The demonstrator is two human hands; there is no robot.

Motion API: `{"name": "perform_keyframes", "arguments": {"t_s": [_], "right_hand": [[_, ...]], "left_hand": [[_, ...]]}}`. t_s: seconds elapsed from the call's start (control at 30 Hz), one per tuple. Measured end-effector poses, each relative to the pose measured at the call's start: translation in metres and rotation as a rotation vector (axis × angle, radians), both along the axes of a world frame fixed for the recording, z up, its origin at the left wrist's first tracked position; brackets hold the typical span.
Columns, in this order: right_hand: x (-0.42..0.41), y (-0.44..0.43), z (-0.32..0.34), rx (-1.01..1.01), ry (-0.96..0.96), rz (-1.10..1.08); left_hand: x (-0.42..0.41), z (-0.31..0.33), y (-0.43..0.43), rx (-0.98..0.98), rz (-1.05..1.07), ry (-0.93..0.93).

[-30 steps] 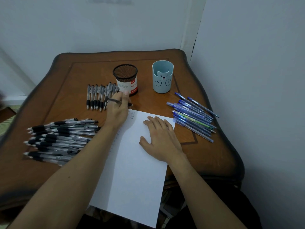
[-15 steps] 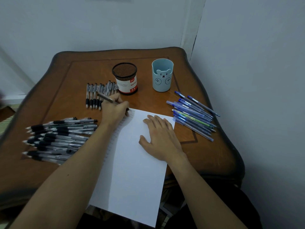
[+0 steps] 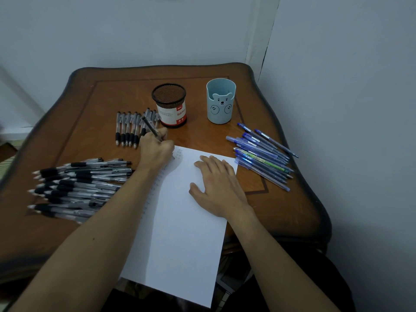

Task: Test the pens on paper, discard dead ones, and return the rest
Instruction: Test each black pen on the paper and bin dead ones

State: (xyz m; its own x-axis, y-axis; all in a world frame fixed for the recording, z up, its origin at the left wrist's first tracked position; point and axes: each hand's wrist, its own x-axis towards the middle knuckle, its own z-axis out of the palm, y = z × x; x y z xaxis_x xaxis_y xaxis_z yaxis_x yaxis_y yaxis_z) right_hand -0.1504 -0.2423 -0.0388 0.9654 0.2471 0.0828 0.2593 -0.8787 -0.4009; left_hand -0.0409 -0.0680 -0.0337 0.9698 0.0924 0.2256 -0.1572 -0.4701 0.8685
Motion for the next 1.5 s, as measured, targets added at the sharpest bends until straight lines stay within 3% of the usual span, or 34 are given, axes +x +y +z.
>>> {"name": "perform_keyframes", "arguments": {"t_s": [1.5], "right_hand": [[0.001, 0.0, -0.002, -0.014, 0.007, -0.005]], "left_hand": [[0.004, -0.012, 0.001, 0.072, -0.103, -0.073]]}}
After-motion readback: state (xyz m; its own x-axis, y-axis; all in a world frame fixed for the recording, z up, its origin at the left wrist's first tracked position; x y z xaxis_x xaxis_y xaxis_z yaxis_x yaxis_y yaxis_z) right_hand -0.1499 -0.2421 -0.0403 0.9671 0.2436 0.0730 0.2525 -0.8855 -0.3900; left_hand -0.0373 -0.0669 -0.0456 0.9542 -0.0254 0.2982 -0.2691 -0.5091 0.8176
